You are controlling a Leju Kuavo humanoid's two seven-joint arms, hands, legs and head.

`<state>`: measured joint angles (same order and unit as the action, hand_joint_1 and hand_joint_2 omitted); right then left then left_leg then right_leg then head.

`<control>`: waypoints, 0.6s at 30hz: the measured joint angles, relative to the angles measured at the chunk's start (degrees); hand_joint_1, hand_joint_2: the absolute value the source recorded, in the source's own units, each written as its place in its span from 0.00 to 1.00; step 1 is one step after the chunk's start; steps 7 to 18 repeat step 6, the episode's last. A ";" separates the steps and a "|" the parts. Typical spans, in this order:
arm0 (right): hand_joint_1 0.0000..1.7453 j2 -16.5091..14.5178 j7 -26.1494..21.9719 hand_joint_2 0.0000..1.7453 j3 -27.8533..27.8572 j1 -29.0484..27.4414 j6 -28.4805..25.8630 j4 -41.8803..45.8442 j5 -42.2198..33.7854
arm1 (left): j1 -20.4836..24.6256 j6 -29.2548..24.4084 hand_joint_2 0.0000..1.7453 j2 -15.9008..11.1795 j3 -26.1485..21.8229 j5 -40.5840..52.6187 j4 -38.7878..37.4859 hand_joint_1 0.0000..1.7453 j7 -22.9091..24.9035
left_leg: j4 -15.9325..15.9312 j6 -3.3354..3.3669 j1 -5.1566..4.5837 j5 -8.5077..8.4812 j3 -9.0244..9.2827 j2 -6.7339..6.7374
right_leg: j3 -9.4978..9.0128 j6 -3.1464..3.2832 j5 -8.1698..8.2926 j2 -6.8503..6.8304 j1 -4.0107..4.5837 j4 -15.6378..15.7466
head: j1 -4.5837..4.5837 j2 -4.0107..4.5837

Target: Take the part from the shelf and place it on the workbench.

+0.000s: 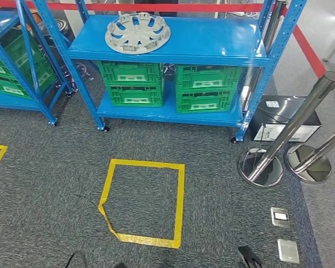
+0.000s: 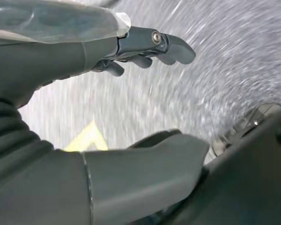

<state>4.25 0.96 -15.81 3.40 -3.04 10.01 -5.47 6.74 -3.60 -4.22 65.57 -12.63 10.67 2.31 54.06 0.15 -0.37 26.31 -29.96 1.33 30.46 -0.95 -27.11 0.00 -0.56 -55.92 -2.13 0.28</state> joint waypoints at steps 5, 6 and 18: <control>0.00 -0.01 0.42 0.00 -0.33 0.00 -1.38 0.00 -3.36 | -0.02 -1.26 0.00 -0.01 0.16 -13.14 0.00 0.00 0.98 | 0.00 0.00 0.00 0.00 0.00 0.01 | 0.01 0.01 0.01 0.00 0.00 0.00 | 0.09 0.00; 0.00 0.00 0.47 0.00 -0.38 0.00 -1.56 0.00 -3.75 | -0.03 -1.44 0.00 -0.01 0.16 -14.61 0.00 0.00 1.11 | 0.00 0.00 0.00 0.00 0.00 0.01 | 0.02 0.01 0.01 0.00 0.00 0.00 | 0.10 0.00; 0.00 0.00 0.47 0.00 -0.38 0.00 -1.56 0.00 -3.75 | -0.03 -1.44 0.00 -0.01 0.16 -14.61 0.00 0.00 1.11 | 0.00 0.00 0.00 0.00 0.00 0.01 | 0.02 0.01 0.01 0.00 0.00 0.00 | 0.10 0.00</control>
